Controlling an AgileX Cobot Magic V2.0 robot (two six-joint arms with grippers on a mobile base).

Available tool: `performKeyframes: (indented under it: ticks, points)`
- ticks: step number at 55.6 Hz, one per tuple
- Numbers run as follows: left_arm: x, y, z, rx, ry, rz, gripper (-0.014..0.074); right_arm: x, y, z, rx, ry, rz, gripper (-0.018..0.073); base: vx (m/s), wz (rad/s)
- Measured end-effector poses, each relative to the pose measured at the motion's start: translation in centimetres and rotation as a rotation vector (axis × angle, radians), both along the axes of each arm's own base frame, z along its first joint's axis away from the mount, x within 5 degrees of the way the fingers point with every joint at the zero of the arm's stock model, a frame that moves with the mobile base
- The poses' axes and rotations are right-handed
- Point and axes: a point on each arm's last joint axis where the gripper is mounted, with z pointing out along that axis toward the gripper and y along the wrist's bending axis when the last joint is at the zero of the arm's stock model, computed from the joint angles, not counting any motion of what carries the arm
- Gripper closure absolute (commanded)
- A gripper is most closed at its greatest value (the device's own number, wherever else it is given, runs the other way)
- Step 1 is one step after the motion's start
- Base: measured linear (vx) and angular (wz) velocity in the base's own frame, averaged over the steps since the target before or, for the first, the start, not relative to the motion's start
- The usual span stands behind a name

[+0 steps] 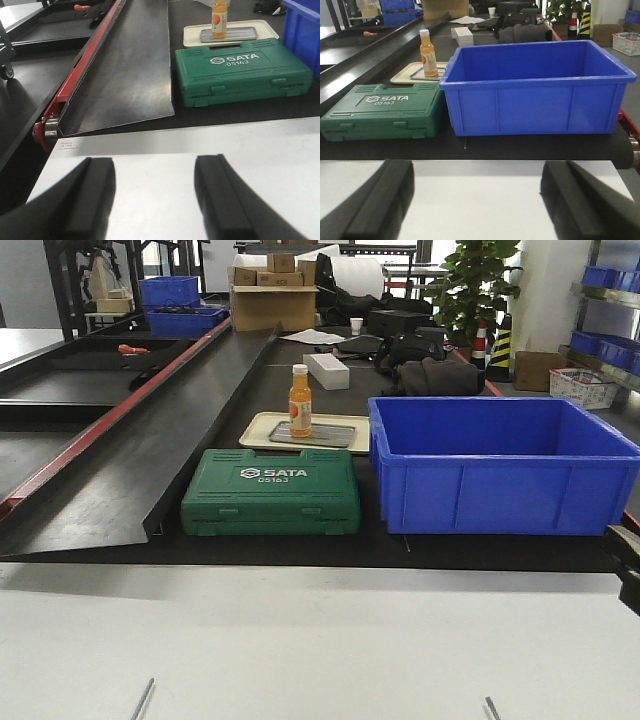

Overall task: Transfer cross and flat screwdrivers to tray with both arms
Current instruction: 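Lower both grippers onto the black-and-green screwdriver handles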

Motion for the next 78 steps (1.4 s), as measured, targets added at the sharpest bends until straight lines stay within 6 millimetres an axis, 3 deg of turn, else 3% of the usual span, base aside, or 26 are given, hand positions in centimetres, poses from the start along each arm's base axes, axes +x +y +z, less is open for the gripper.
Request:
performKeyframes:
  ticks: [5,13,20,30,49,67,73,78]
  points:
    - [0.0,0.0,-0.1,-0.005,0.007,0.001,0.0016,0.4,0.0,-0.1,-0.014,0.102,-0.001,-0.0077,0.00,0.00]
    - [0.0,0.0,-0.4,-0.006,0.042,-0.001,0.0016,2.5,0.3,-2.1,-0.102,0.490,0.044,-0.0009,0.00,0.00]
    - [0.2,0.0,-0.9,-0.007,0.078,-0.003,0.0016,5.2,1.3,-6.1,-0.144,0.815,0.122,0.0055,0.00,0.00]
    - [0.2,-0.1,-1.1,-0.007,0.101,-0.004,0.0016,7.8,1.6,-11.5,-0.125,1.067,0.128,0.0106,0.00,0.00]
    - [0.2,-0.1,-1.2,-0.007,0.109,-0.005,0.0016,10.7,1.9,-18.7,-0.108,1.231,0.124,0.0109,0.00,0.00]
    - [0.2,-0.1,-1.2,-0.007,0.115,-0.005,0.0016,12.2,1.9,-23.3,-0.121,1.267,0.120,0.0118,0.00,0.00]
    - [0.2,-0.1,-1.2,-0.007,0.117,-0.005,0.0016,12.3,1.9,-24.4,-0.133,1.291,0.122,0.0172,0.00,0.00]
    - [0.1,-0.1,-1.4,-0.024,0.131,-0.006,0.0016,12.5,1.9,-24.5,-0.139,1.287,0.123,0.0304,0.00,0.00]
